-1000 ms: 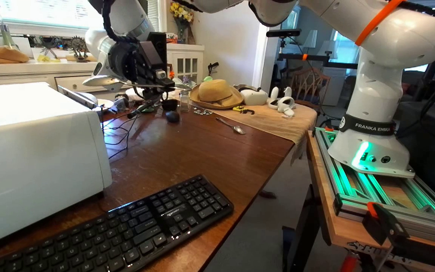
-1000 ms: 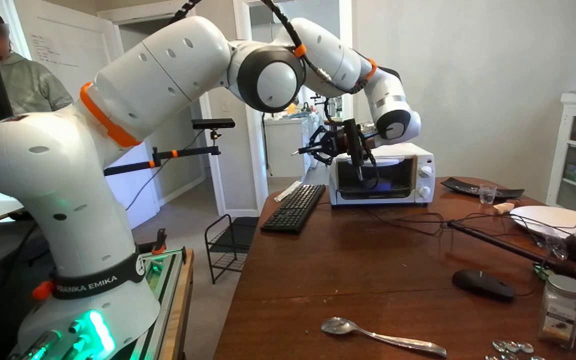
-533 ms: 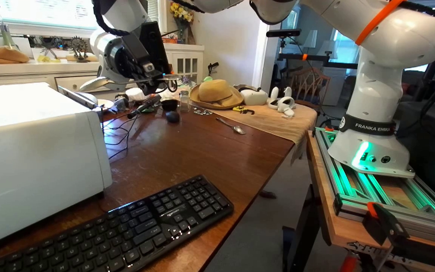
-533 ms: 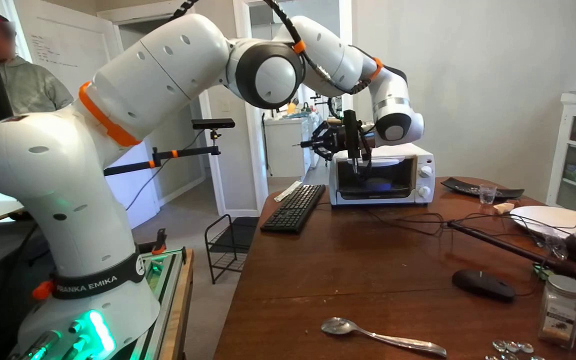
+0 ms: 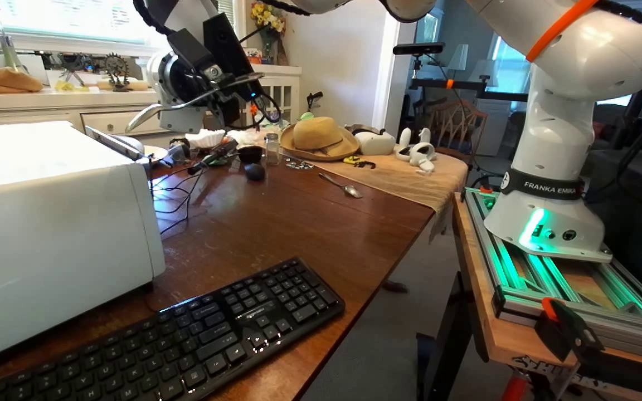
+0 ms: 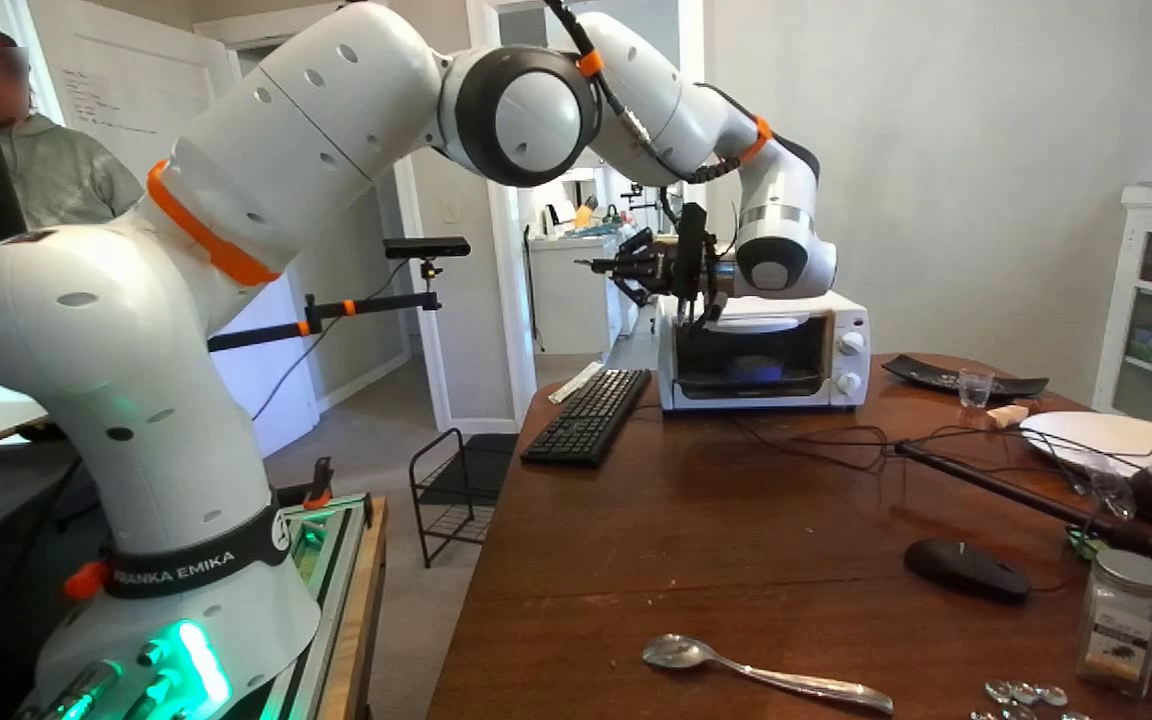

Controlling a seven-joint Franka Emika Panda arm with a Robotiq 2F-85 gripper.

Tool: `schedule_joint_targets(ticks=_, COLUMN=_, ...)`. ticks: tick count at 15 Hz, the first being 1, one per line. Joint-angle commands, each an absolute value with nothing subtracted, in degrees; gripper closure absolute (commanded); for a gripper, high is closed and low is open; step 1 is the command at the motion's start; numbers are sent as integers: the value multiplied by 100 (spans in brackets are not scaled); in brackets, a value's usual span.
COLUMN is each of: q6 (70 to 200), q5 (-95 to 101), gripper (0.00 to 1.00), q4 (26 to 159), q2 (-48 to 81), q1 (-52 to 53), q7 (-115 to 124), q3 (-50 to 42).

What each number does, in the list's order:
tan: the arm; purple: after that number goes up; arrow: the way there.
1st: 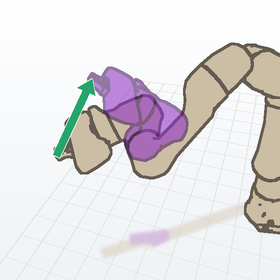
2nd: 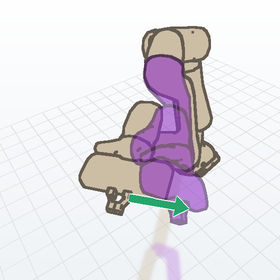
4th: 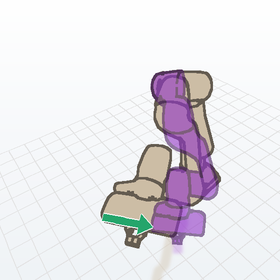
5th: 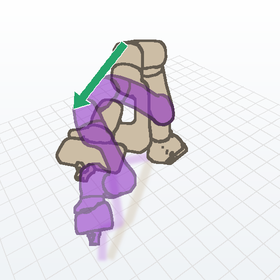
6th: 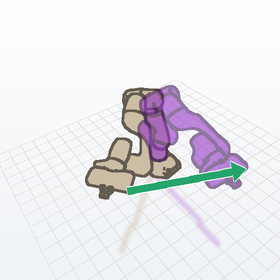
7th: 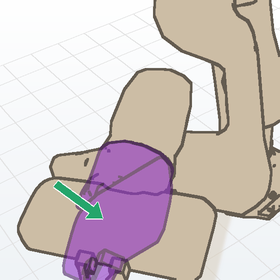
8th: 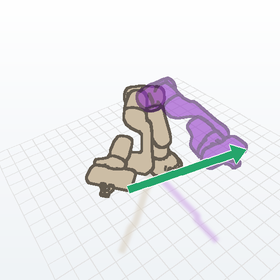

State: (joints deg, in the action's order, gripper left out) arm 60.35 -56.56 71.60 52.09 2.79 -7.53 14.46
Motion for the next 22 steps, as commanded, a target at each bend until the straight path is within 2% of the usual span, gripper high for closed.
schedule_joint_targets(ticks=1, q6=5972, q5=-5842, gripper=96, q4=7303, q2=5122, q1=408, q7=-741, q3=1185)
schedule_joint_targets(ticks=3, q6=6001, q5=-5875, gripper=96, q4=7557, q2=4975, q1=402, q7=-738, q3=1093)
schedule_joint_targets(ticks=4, q6=6012, q5=-5884, gripper=99, q4=7620, q2=4922, q1=401, q7=-737, q3=1072)
schedule_joint_targets(ticks=13, q6=5879, q5=-5523, gripper=99, q4=6829, q2=5472, q1=487, q7=-637, q3=831)
schedule_joint_targets(ticks=22, q6=5774, q5=-5022, gripper=99, q4=5901, q2=5819, q1=582, q7=-718, q3=961)
